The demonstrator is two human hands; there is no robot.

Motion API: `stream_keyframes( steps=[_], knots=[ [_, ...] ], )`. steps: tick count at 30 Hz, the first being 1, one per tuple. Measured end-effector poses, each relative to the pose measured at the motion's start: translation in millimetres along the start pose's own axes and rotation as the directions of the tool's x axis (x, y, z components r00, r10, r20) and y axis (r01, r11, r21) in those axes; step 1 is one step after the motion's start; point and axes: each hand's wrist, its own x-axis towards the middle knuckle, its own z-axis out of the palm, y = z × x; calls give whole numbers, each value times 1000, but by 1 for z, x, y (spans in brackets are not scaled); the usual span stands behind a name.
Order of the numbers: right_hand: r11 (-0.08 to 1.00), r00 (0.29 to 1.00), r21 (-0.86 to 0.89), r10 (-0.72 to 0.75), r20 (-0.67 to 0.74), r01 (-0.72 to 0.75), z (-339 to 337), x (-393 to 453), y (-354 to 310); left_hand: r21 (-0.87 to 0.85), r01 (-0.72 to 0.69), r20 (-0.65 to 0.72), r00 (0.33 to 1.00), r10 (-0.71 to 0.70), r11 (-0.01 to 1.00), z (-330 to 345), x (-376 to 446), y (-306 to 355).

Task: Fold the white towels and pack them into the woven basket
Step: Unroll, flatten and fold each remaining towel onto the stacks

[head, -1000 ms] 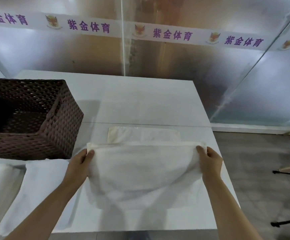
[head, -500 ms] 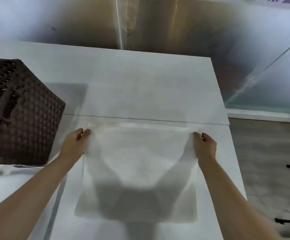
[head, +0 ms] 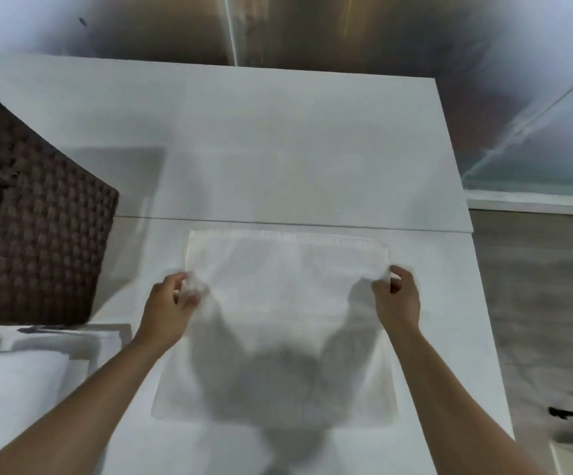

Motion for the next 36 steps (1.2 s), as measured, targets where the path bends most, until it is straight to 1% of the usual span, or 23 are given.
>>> stream_keyframes(
  steps=[3, 7, 10, 13, 16, 19, 22, 24, 28, 30, 33, 36],
  knots=[
    [999, 1000, -53, 2, 1, -2, -4, -27, 25, 118, -75, -34, 996, 80, 990, 9, -43, -25],
    [992, 999, -114, 51, -5, -51, -10, -68, 70, 131, 32, -73, 997, -22, 991, 16, -98, -49],
    [988, 992, -92, 122, -29, -124, -15, -103, 96, 57, 120, -84, 990, -115, 991, 18, -121, -71],
    [984, 985, -60, 163, -50, -166, -18, -130, 114, -6, 167, -61, 984, -167, 986, 12, -136, -77],
    [981, 981, -53, 184, -59, -187, -22, -150, 130, 84, 198, -5, 980, -198, 977, 1, -148, -78],
    [981, 980, -35, 190, -50, -192, -25, -167, 152, 100, 186, 30, 981, -190, 978, -6, -159, -86],
    [978, 977, -22, 208, -52, -209, -28, -187, 172, 90, 149, 35, 988, -153, 985, -10, -174, -89],
    [977, 975, -11, 214, -55, -215, -31, -205, 183, 84, 149, 40, 987, -153, 985, -13, -188, -91],
    [972, 970, 62, 231, -74, -226, -39, -244, 205, 33, 215, 82, 973, -217, 976, -17, -216, -109],
    [966, 967, 103, 244, -76, -236, -42, -262, 217, 4, 216, 106, 971, -215, 976, -18, -231, -118],
    [947, 954, 174, 288, -86, -271, -48, -283, 230, -111, 242, 147, 963, -225, 964, -21, -252, -129],
    [911, 936, 288, 337, -100, -297, -58, -301, 229, -221, 283, 177, 953, -247, 933, -27, -267, -140]
  ],
)
